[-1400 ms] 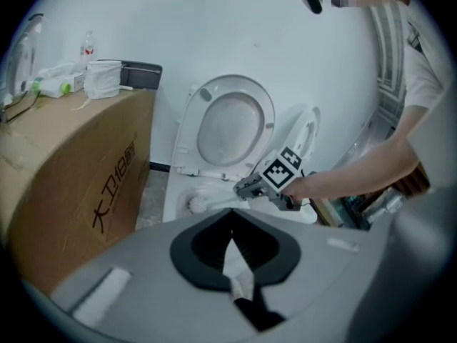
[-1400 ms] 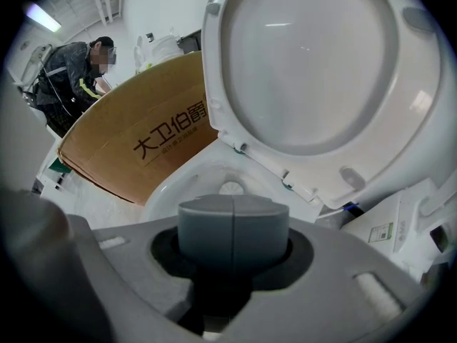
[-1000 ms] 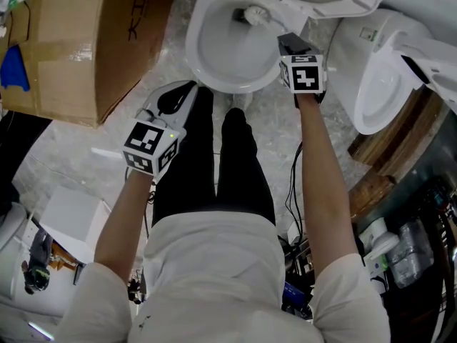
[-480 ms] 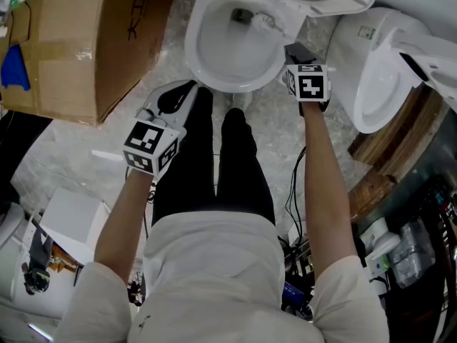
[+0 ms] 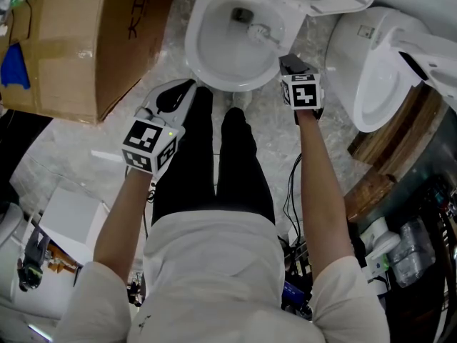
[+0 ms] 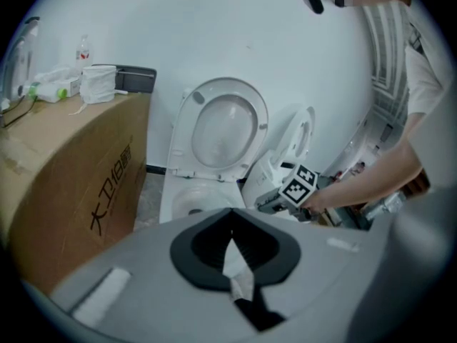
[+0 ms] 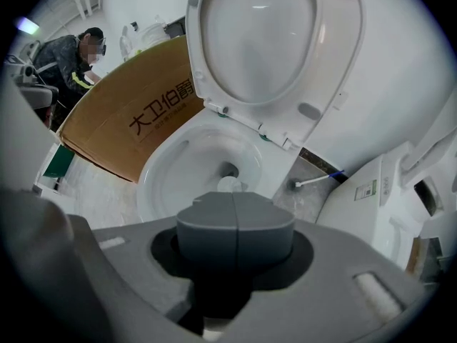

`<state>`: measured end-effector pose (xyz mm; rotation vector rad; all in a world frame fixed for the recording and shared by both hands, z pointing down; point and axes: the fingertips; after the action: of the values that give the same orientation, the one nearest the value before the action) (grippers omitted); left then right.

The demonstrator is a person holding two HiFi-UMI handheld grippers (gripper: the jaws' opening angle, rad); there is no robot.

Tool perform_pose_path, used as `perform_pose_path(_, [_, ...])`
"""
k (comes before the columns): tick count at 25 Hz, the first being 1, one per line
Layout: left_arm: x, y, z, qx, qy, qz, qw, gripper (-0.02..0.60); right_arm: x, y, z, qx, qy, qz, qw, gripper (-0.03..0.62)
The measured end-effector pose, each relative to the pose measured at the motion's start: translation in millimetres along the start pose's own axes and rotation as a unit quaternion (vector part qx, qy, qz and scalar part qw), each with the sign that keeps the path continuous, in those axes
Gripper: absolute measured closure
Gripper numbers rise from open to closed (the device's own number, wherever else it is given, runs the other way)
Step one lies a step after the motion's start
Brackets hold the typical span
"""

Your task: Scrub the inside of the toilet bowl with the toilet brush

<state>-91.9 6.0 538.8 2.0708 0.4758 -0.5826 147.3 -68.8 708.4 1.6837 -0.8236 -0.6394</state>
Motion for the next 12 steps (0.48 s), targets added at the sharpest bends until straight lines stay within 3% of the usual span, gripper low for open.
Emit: perform_pose_path(12, [-2, -9, 1, 0.007, -0.002, 0.001, 1.0000, 0.595, -58, 2, -12, -0.007, 0.003, 0.037, 0.999, 0.450])
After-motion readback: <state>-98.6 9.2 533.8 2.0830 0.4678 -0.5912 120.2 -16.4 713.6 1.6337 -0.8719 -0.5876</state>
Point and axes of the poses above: the fingertips, and each gripper's own axes: y forward along the fingers, x to its right, z out of its top, and after that the axes turned 15 degrees about -y, right-handed
